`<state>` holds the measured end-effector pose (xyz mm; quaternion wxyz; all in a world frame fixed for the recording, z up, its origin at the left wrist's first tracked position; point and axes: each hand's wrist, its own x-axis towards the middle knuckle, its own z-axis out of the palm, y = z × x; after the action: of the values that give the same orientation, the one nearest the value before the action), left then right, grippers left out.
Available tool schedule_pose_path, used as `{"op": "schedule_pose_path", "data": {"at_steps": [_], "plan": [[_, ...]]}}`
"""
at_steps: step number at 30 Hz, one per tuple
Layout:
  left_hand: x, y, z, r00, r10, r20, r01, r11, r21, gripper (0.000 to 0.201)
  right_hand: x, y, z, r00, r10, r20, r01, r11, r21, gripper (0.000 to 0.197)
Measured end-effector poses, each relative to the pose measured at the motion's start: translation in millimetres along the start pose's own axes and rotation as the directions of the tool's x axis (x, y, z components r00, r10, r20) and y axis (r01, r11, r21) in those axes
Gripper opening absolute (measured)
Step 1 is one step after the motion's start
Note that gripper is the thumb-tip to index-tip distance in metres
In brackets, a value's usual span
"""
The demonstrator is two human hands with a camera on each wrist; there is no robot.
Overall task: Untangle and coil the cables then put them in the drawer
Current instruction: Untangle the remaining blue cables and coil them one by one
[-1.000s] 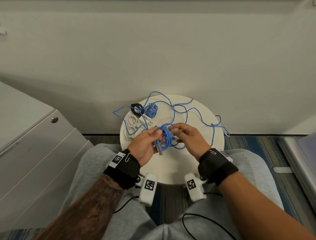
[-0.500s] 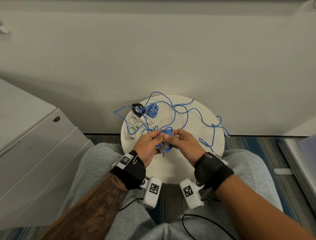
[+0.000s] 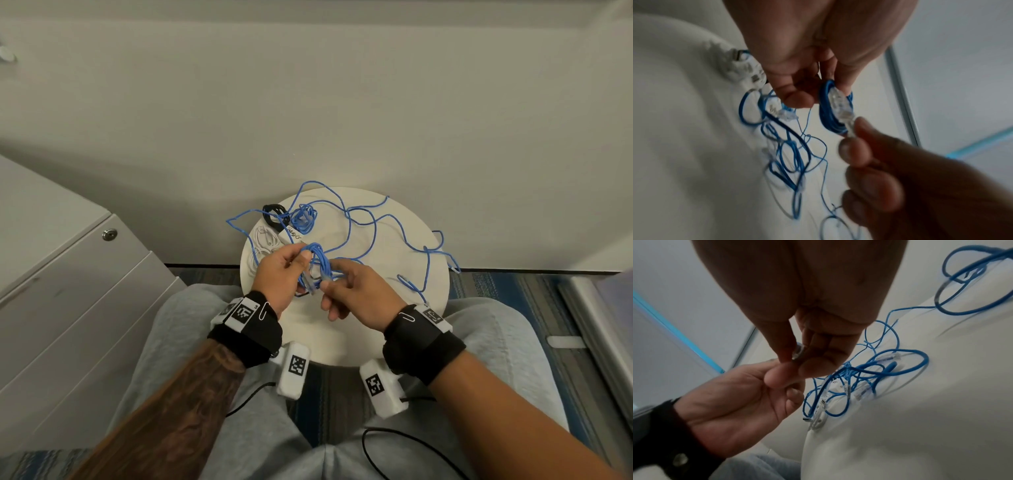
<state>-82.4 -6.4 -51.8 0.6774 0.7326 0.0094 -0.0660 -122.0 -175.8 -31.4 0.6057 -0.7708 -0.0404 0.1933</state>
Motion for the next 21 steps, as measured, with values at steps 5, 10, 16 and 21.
{"op": "schedule_pose_path", "data": {"at_steps": [5,10,16,21], "plan": [[8.8,5.8,-14.8,0.944,0.236,0.231,-0.317,0.844,0.433,0.032,-2.7,-1.2,-10.6,0.999,-0.017,0.028,0.016,0.999,0.031,0.030],[11.6,8.4,-34.9,0.950,0.145,0.275,-0.241,0.902,0.358,0.029,0.6,-2.8,-10.6,0.994,-0.064,0.093,0.060,0.997,0.044,0.028],[6.4,11.5,-50.5,0.960,-0.013,0.278,-0.037,0.984,0.172,0.031,8.4,-8.1,-10.5,0.982,-0.075,0.171,0.073,0.997,0.014,0.033],[3.8,21.3,-66.0,0.922,-0.133,0.364,0.130,0.991,0.034,0.021,18.5,-10.5,-16.5,0.987,-0.051,0.152,0.039,0.996,0.076,0.029]]}}
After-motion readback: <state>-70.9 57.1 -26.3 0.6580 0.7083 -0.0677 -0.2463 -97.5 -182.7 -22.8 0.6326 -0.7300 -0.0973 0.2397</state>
